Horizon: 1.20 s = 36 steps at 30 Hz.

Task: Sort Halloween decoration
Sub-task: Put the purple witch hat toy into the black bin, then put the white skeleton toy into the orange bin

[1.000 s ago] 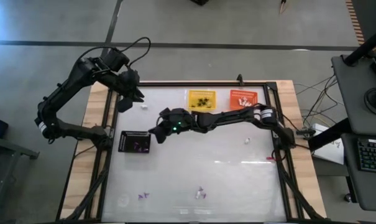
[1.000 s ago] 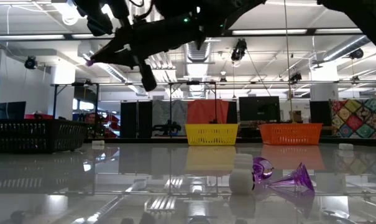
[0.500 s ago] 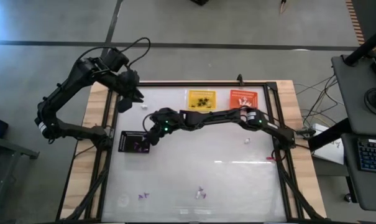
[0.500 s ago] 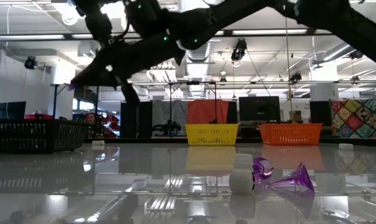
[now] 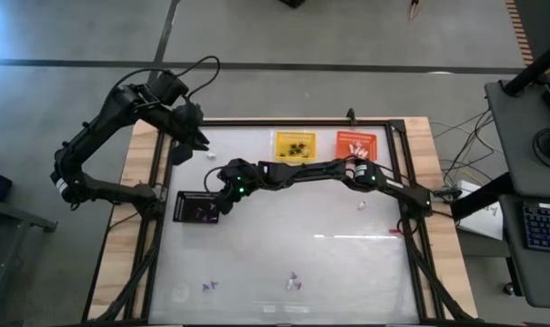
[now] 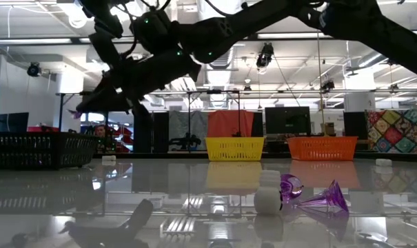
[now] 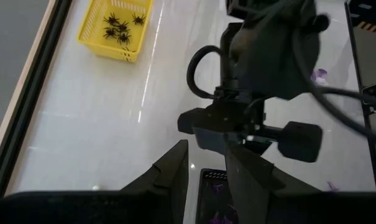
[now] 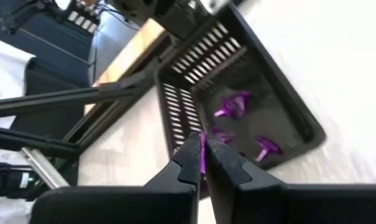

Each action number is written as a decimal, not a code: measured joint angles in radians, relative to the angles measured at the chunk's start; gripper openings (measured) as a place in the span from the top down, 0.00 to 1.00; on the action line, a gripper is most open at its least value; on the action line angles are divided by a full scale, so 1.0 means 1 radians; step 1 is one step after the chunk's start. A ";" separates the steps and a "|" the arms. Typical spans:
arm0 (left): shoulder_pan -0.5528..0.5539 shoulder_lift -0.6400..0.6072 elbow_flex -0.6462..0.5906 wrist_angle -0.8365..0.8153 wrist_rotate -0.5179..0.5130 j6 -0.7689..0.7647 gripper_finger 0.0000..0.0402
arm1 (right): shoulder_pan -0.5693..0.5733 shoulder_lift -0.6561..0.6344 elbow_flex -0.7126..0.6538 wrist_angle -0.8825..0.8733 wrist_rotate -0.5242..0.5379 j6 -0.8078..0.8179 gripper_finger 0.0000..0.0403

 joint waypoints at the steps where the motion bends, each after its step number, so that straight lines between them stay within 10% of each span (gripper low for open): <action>1: 0.000 0.000 0.000 0.000 0.000 0.000 0.78 | 0.000 0.000 0.000 0.006 0.000 -0.005 0.96; 15: 0.000 0.000 0.000 0.000 0.000 -0.002 0.78 | -0.011 -0.004 0.000 -0.028 -0.004 -0.023 0.76; 36: 0.000 -0.001 0.000 -0.163 0.000 -0.057 0.78 | 0.092 -0.179 -0.001 -0.832 0.025 -0.095 0.74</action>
